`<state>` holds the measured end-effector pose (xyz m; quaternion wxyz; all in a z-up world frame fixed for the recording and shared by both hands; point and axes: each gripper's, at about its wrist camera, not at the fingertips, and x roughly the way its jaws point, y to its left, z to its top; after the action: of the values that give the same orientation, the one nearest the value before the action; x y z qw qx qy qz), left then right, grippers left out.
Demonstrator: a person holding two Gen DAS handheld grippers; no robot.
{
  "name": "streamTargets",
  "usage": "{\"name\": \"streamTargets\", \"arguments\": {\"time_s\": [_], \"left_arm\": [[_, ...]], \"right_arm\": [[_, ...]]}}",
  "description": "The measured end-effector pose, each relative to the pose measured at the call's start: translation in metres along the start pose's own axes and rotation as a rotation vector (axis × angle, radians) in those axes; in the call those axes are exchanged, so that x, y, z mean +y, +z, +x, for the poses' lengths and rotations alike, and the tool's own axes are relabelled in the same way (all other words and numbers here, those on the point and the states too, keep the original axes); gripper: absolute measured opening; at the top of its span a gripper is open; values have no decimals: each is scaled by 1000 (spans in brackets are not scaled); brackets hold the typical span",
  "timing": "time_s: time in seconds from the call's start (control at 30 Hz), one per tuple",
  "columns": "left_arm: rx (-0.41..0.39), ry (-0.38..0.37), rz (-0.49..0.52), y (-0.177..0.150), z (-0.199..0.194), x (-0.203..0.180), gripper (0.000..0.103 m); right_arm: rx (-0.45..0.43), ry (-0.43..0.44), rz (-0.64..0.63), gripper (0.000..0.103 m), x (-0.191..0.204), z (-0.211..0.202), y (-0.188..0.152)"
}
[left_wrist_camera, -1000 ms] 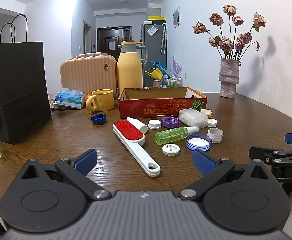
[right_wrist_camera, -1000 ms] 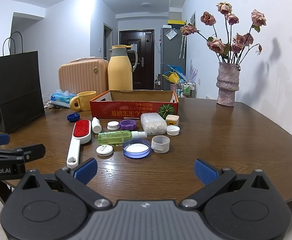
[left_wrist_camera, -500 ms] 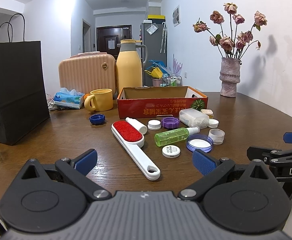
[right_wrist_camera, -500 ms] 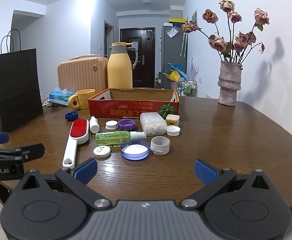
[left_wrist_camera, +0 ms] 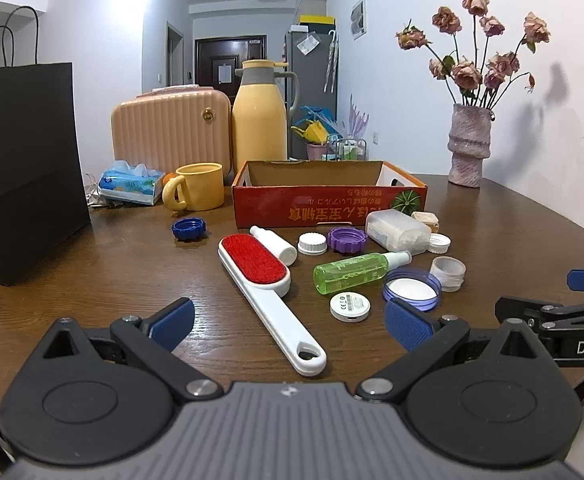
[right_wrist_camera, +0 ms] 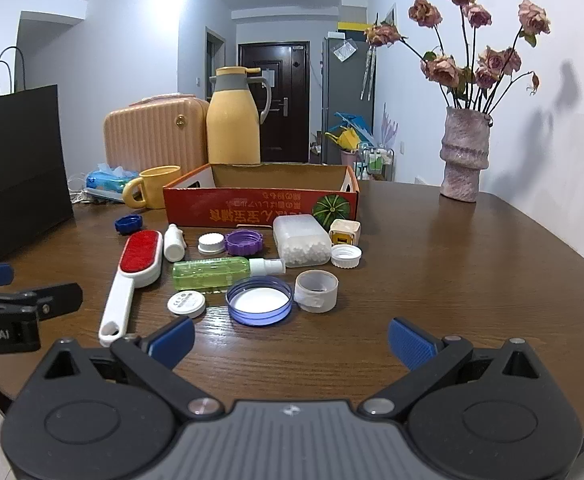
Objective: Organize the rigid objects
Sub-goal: 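Grasp the blue-rimmed clear lid with the right tool while the left tool approaches the red lint brush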
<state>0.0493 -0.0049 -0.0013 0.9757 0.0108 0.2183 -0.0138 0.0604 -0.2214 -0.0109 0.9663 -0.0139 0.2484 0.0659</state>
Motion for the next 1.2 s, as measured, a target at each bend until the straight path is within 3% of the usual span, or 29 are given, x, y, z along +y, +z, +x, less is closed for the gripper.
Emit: {"name": "streamTargets", "arguments": {"time_s": [0.63,1.2], "left_arm": [[81,18,-27,12,65,12,103],[160,39,-60,11,107,27,103]], "right_arm": [[86,33,-19,102,2,75,19],[212,98,-66,83,19,142,26]]}}
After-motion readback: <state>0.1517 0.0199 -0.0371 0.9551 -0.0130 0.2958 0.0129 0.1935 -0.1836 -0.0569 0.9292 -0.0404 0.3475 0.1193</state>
